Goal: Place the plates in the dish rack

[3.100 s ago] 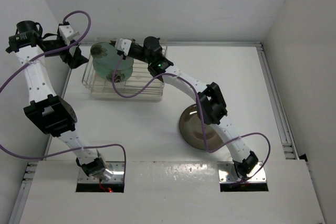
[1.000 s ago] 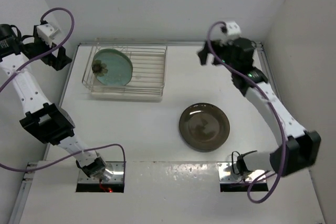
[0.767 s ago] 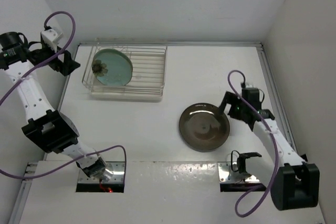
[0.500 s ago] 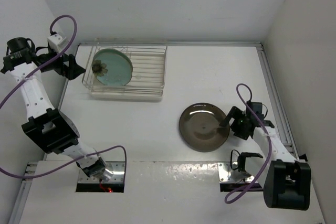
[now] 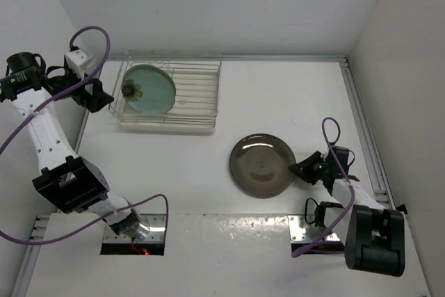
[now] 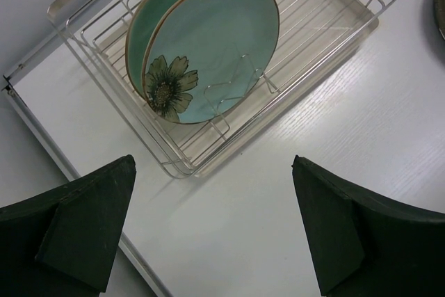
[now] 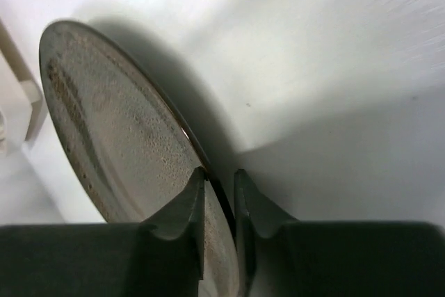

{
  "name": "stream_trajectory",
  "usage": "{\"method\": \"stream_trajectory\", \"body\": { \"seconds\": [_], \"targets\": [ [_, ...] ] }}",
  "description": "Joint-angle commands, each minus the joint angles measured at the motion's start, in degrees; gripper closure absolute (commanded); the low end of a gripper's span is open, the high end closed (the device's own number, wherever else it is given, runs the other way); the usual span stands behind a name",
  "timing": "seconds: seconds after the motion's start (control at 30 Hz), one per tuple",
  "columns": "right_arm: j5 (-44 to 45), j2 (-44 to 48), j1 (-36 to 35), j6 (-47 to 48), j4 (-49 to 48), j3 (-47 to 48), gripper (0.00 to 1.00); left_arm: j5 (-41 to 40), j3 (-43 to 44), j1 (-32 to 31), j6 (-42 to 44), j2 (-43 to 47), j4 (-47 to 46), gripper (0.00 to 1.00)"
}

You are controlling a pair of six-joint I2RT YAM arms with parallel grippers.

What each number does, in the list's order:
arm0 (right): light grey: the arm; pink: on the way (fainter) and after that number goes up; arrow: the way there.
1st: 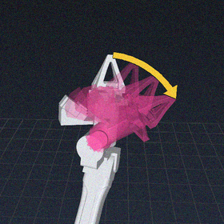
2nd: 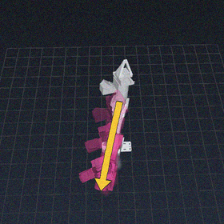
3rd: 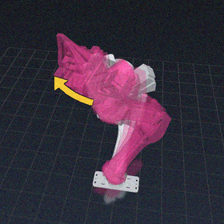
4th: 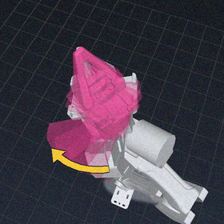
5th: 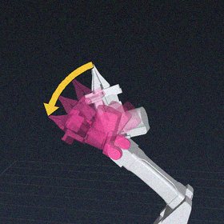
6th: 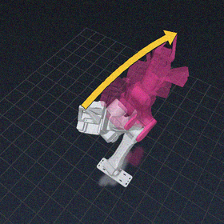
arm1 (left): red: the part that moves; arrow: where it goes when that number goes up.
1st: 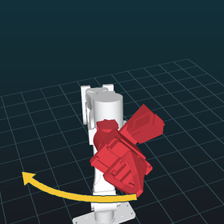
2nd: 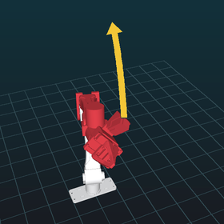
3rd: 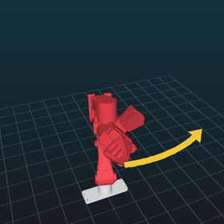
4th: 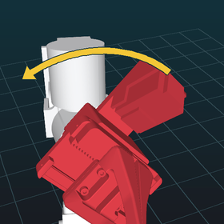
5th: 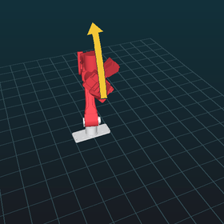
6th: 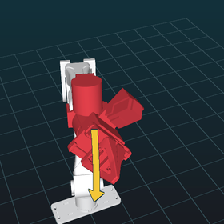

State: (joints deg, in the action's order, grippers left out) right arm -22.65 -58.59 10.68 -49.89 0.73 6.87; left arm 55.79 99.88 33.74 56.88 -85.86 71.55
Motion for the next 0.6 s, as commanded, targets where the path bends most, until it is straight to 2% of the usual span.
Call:
{"method": "stream_trajectory", "body": {
  "seconds": [0.0,0.03,0.07,0.2,0.23,0.3,0.33,0.43,0.5,0.57],
  "targets": [
    [1.83,-3.02,0.92,-1.7,0.78,-3.62,0.92,3.18,0.32,-0.34,1.65,1.75,1.31,0.0],
    [1.22,-3.02,1.36,-1.7,0.68,-4.14,0.98,3.71,0.32,-0.34,1.65,1.75,1.31,0.0],
    [0.34,-2.85,1.8,-1.44,0.24,-4.41,1.0,3.71,0.84,-0.34,1.65,1.75,1.31,0.0],
    [-5.29,1.88,2.33,0.14,-6.79,-5.82,1.0,3.71,0.85,-0.34,1.65,1.75,1.31,0.0],
    [-5.99,6.6,2.42,0.75,-7.41,-5.65,1.0,3.19,0.85,-0.34,1.65,1.75,1.31,0.0],
    [-7.23,10.4,2.33,3.56,-7.5,-3.81,1.0,3.18,0.85,-0.34,1.65,1.75,1.31,0.0],
    [-7.23,16.34,2.24,4.61,-6.98,-3.1,1.0,3.18,0.85,-0.34,1.65,1.75,1.31,0.0],
    [-4.78,23.32,2.16,10.85,-3.12,6.79,1.0,3.18,0.85,-0.34,1.65,1.75,1.31,0.0],
    [-2.75,24.39,2.24,16.64,-0.91,10.51,1.0,3.18,0.85,0.19,1.65,1.75,1.31,0.0],
    [-2.74,20.9,2.15,21.46,4.61,18.75,1.0,3.18,0.33,0.19,1.04,1.75,0.79,0.0]
  ]
}}
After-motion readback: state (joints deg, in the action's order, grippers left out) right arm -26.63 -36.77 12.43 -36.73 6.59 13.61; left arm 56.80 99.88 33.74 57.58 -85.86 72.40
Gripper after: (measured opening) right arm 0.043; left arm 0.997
